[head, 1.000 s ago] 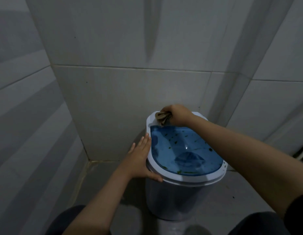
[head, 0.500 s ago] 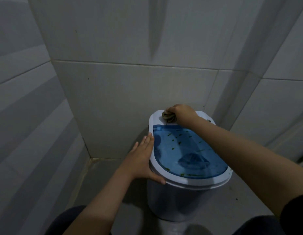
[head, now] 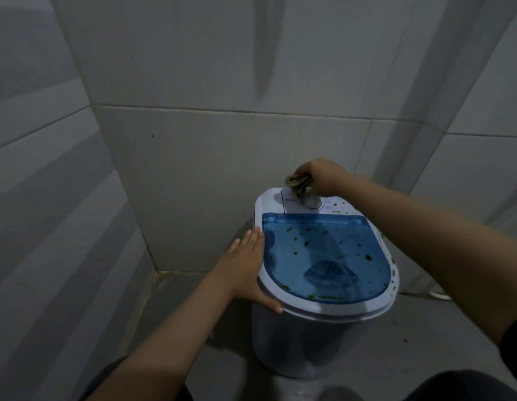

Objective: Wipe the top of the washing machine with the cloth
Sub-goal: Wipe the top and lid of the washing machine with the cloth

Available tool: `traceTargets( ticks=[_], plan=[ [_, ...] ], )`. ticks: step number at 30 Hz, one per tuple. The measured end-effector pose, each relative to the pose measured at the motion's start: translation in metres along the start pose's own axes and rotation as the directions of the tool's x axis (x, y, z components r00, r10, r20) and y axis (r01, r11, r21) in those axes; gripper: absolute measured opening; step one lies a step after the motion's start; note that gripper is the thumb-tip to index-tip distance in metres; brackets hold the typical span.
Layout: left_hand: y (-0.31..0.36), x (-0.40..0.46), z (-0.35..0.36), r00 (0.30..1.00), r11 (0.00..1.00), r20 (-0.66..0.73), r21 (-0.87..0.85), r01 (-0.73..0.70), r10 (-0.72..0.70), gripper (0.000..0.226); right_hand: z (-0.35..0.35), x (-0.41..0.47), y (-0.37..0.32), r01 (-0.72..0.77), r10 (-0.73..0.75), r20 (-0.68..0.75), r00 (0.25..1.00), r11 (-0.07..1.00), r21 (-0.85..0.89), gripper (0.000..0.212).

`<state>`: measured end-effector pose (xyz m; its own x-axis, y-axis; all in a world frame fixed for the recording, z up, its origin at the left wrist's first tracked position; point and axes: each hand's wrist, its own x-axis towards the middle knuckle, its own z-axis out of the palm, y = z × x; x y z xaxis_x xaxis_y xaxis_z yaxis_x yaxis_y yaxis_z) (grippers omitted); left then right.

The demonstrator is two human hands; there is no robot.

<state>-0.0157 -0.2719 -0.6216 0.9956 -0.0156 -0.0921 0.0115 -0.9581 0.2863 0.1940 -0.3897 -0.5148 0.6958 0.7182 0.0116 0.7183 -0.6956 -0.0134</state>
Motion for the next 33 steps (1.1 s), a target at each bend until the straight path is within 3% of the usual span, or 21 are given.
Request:
traceTargets(
  ticks=[5,13,19,23,28,33],
  plan=[
    [-0.001,-0.001,0.003,1.000,1.000,-0.009,-0.027,-0.007,0.007,0.149,0.031,0.000,0.008,-0.074,0.074,0.026,0.997,0.997,-0.002,0.037],
    [-0.002,-0.001,0.006,1.000,0.996,-0.024,-0.083,-0.019,0.017,0.148,0.048,-0.023,0.021,0.028,-0.033,-0.103,0.994,0.998,-0.052,0.055],
    [-0.001,-0.002,0.006,1.000,0.996,-0.021,-0.092,-0.009,0.007,0.149,0.042,-0.035,0.025,0.072,-0.070,-0.083,0.994,0.997,0.015,0.056],
    [-0.001,-0.003,0.005,1.000,0.995,-0.017,-0.097,-0.009,0.007,0.150,0.012,-0.033,0.029,0.009,-0.005,-0.023,1.000,0.985,0.175,0.048],
    [-0.002,-0.002,0.005,1.000,0.996,-0.016,-0.086,-0.010,0.008,0.149,0.020,-0.018,0.037,-0.099,0.144,-0.178,0.973,0.966,0.240,0.048],
    [-0.004,-0.001,0.008,0.999,0.995,-0.040,-0.097,-0.023,0.019,0.149,0.059,-0.004,0.044,-0.059,0.091,-0.177,0.980,0.983,0.176,0.046]
  ],
)
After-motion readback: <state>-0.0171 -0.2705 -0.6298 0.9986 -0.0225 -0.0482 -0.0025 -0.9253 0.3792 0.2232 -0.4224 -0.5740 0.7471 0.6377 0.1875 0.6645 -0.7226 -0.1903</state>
